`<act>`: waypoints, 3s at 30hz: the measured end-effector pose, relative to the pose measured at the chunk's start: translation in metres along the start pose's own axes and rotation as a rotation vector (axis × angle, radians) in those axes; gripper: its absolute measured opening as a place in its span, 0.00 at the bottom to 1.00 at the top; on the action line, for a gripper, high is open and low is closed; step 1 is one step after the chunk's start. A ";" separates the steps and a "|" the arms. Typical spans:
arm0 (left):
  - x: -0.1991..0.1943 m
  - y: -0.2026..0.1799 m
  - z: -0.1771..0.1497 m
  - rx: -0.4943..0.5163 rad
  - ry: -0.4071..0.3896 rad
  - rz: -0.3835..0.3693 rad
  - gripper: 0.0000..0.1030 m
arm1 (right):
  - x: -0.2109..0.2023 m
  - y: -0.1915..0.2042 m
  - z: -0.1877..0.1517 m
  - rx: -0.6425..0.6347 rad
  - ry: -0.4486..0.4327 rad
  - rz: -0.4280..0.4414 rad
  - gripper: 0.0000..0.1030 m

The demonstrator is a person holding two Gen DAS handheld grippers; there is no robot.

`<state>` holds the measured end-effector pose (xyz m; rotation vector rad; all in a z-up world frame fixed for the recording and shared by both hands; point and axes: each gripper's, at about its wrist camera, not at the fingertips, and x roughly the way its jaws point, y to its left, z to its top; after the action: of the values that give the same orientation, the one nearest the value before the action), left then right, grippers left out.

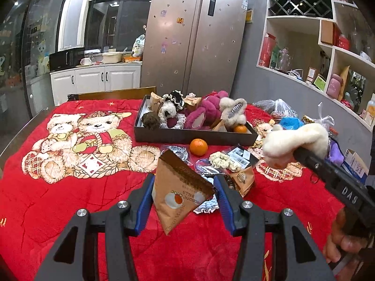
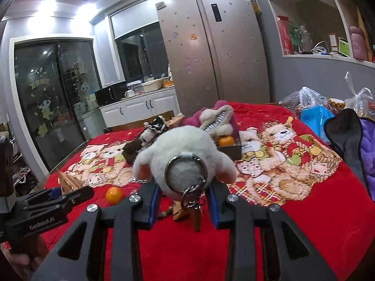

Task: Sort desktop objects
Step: 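Lift the packet with the left gripper while the right carries the bear toward the dark tray, then lower the packet into the tray and open the left gripper while the right releases the bear there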

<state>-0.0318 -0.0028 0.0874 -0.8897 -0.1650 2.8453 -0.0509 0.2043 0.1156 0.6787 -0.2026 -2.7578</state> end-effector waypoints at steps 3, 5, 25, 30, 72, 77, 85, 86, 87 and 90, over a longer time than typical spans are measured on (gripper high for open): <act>-0.003 0.001 0.003 0.005 -0.004 -0.003 0.50 | -0.002 0.008 0.000 -0.011 0.001 0.014 0.33; -0.003 0.002 0.005 0.012 0.001 0.001 0.50 | -0.002 0.014 0.001 -0.016 -0.003 0.023 0.33; 0.054 0.008 0.119 0.036 -0.028 -0.004 0.50 | 0.042 0.036 0.096 -0.040 -0.055 0.019 0.33; 0.082 0.014 0.145 0.052 -0.032 0.021 0.50 | 0.076 0.028 0.132 -0.024 -0.060 0.010 0.33; 0.236 0.056 0.185 0.089 0.067 0.067 0.50 | 0.282 0.000 0.139 -0.043 0.088 -0.024 0.33; 0.241 0.057 0.182 0.093 0.082 0.078 0.50 | 0.281 -0.002 0.138 -0.036 0.091 -0.024 0.33; 0.241 0.062 0.183 0.064 0.091 0.077 0.68 | 0.281 -0.006 0.138 -0.001 0.105 0.004 0.36; 0.241 0.062 0.184 0.059 0.096 0.080 0.75 | 0.281 -0.007 0.138 0.002 0.103 0.005 0.36; 0.240 0.064 0.185 0.053 0.095 0.081 0.77 | 0.280 -0.008 0.140 0.007 0.098 0.009 0.36; 0.239 0.066 0.185 0.041 0.092 0.088 0.77 | 0.277 -0.010 0.142 0.018 0.087 0.019 0.45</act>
<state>-0.3394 -0.0355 0.0963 -1.0411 -0.0576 2.8685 -0.3551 0.1359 0.1185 0.7952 -0.2135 -2.7049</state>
